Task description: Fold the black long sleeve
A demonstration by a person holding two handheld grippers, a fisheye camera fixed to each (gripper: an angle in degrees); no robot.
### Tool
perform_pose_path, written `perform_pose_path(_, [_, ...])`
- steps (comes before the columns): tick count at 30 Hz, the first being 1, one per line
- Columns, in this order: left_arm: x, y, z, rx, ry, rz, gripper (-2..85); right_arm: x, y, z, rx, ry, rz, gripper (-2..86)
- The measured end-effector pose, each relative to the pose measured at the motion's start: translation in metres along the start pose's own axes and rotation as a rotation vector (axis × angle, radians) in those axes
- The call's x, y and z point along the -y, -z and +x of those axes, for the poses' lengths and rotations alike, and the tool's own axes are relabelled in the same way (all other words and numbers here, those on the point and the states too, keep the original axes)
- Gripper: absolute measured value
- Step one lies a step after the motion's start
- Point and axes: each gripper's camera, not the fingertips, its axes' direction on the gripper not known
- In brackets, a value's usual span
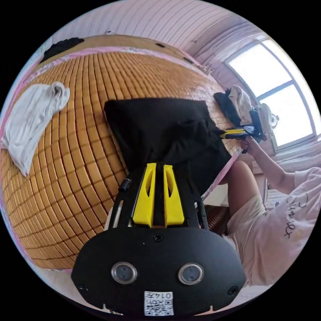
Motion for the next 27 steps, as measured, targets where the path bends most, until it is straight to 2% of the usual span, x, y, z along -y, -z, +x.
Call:
perform_pose_path(2, [-0.020,0.005,-0.004,-0.045,0.071,0.112,4.6,-0.010,0.016,-0.001,0.028,-0.072,0.073,4.0])
perform_pose_path(4, [-0.025,0.016,-0.003,-0.062,0.098,0.104,4.9,-0.016,0.034,-0.003,0.013,-0.095,0.102,5.4])
perform_pose_path(8, [-0.031,0.061,0.028,0.111,0.007,0.114,4.7,-0.021,0.076,-0.030,-0.169,-0.075,0.130,6.2])
perform_pose_path(11, [-0.019,0.075,0.063,0.163,-0.072,0.160,4.4,-0.002,0.085,-0.070,-0.166,-0.009,0.198,6.4])
perform_pose_path(15, [0.015,0.039,0.105,0.087,-0.112,0.202,5.4,0.045,0.051,-0.114,-0.058,0.069,0.181,8.5])
perform_pose_path(19, [0.049,-0.029,0.123,0.079,-0.083,0.130,8.0,0.087,-0.001,-0.136,-0.007,0.042,0.086,12.5])
perform_pose_path(21, [0.053,-0.053,0.124,0.051,-0.064,0.084,7.4,0.092,-0.017,-0.141,-0.021,0.024,0.048,10.0])
perform_pose_path(23, [0.045,-0.075,0.131,0.049,-0.085,0.009,2.7,0.082,-0.017,-0.153,-0.020,0.054,0.056,4.2])
perform_pose_path(27, [-0.004,-0.045,0.175,0.087,-0.278,0.081,0.7,0.036,0.015,-0.186,0.045,0.261,0.110,2.6])
